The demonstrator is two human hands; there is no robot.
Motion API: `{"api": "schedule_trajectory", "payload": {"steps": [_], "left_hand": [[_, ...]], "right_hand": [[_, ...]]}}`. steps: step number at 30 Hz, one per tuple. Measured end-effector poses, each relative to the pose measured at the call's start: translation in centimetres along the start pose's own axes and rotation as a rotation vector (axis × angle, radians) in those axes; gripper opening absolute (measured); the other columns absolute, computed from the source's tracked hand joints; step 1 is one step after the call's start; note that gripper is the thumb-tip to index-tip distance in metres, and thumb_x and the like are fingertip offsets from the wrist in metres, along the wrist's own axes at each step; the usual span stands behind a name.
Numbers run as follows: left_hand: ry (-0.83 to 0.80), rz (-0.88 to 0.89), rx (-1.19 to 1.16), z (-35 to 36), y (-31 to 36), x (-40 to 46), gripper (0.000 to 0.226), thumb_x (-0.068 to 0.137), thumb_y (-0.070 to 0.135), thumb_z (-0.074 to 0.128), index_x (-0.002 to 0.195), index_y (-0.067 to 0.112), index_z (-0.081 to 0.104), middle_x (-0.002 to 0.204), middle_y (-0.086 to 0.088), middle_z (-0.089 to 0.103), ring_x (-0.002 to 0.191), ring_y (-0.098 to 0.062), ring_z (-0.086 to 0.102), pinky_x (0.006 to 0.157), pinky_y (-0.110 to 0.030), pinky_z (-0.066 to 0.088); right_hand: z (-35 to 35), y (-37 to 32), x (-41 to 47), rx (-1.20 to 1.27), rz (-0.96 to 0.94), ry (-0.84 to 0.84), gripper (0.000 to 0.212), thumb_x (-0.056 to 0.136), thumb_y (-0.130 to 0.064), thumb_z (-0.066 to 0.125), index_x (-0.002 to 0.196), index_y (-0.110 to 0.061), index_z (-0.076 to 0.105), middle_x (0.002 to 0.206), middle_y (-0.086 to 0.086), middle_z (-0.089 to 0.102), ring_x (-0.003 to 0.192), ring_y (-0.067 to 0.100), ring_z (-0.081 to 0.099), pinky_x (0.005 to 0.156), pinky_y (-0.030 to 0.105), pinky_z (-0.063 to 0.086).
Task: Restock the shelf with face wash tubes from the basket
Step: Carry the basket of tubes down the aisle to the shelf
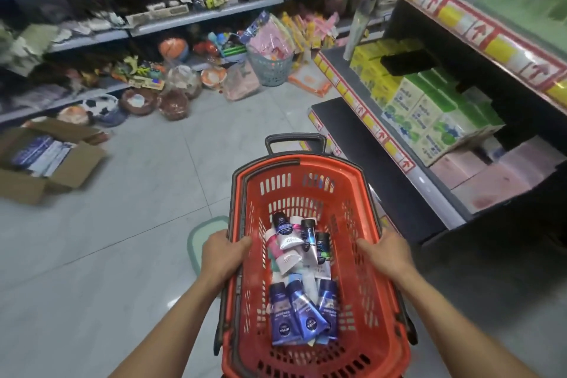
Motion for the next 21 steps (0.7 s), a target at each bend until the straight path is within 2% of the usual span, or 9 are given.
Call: {"api": "schedule_trajectory", "payload": {"steps": [5, 7, 10, 16, 18, 21], "left_hand": [[0.116, -0.054, 0.010, 1.5, 2.7, 1.0, 0.037, 0.083, 0.050, 0.080, 0.102, 0.019, 0.072, 0.076, 0.006, 0.078, 0.062, -0.009, 0.076, 0.060, -0.024, 0.058], [0.176, -0.095, -0.018, 2.1, 3.4, 1.2, 0.034, 0.085, 0.047, 0.079, 0.102, 0.018, 0.072, 0.077, 0.006, 0.077, 0.060, -0.009, 0.075, 0.057, -0.022, 0.055], [0.209, -0.165, -0.073, 3.4, 3.6, 1.9, 0.031, 0.088, 0.045, 0.077, 0.102, 0.019, 0.070, 0.081, 0.004, 0.078, 0.063, -0.012, 0.077, 0.058, -0.024, 0.057], [0.235, -0.247, -0.049, 5.4, 2.5, 4.3, 0.035, 0.088, 0.049, 0.075, 0.107, 0.020, 0.069, 0.085, 0.005, 0.078, 0.067, -0.013, 0.077, 0.064, -0.028, 0.060], [0.240, -0.266, -0.031, 5.8, 2.0, 5.6, 0.036, 0.087, 0.051, 0.075, 0.107, 0.022, 0.071, 0.086, 0.006, 0.078, 0.069, -0.013, 0.077, 0.067, -0.029, 0.061], [0.196, -0.287, -0.031, 6.7, 0.6, 8.4, 0.028, 0.087, 0.047, 0.075, 0.105, 0.024, 0.073, 0.085, 0.007, 0.079, 0.071, -0.013, 0.077, 0.077, -0.039, 0.065]], "right_hand": [[-1.0, -1.9, 6.4, -0.041, -0.057, -0.081, 0.030, 0.084, -0.040, 0.073, 0.095, -0.014, 0.062, 0.086, 0.007, 0.068, 0.074, 0.027, 0.064, 0.069, 0.033, 0.051], [-1.6, -2.7, 9.0, -0.043, -0.077, -0.099, 0.035, 0.082, -0.042, 0.074, 0.097, -0.012, 0.064, 0.091, 0.011, 0.071, 0.078, 0.029, 0.066, 0.072, 0.035, 0.053], [-1.6, -3.2, 12.5, -0.013, -0.068, -0.151, 0.041, 0.077, -0.045, 0.075, 0.095, -0.009, 0.066, 0.088, 0.009, 0.072, 0.076, 0.028, 0.071, 0.073, 0.040, 0.060], [-0.1, -4.2, 17.6, -0.031, -0.030, -0.241, 0.036, 0.077, -0.046, 0.078, 0.084, -0.014, 0.063, 0.080, 0.004, 0.070, 0.069, 0.023, 0.070, 0.067, 0.040, 0.061], [1.1, -4.3, 19.3, 0.009, 0.016, -0.253, 0.037, 0.076, -0.045, 0.079, 0.087, -0.012, 0.066, 0.080, 0.004, 0.071, 0.066, 0.022, 0.071, 0.064, 0.038, 0.062], [3.6, -4.1, 21.6, 0.033, 0.081, -0.252, 0.048, 0.072, -0.048, 0.077, 0.101, -0.011, 0.068, 0.088, 0.006, 0.073, 0.068, 0.024, 0.072, 0.065, 0.037, 0.062]]}}
Point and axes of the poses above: each hand's wrist, its own x-axis towards the middle knuckle, its own z-axis out of the palm, y = z × x, the point moved 9 cm from there along x, towards the middle knuckle
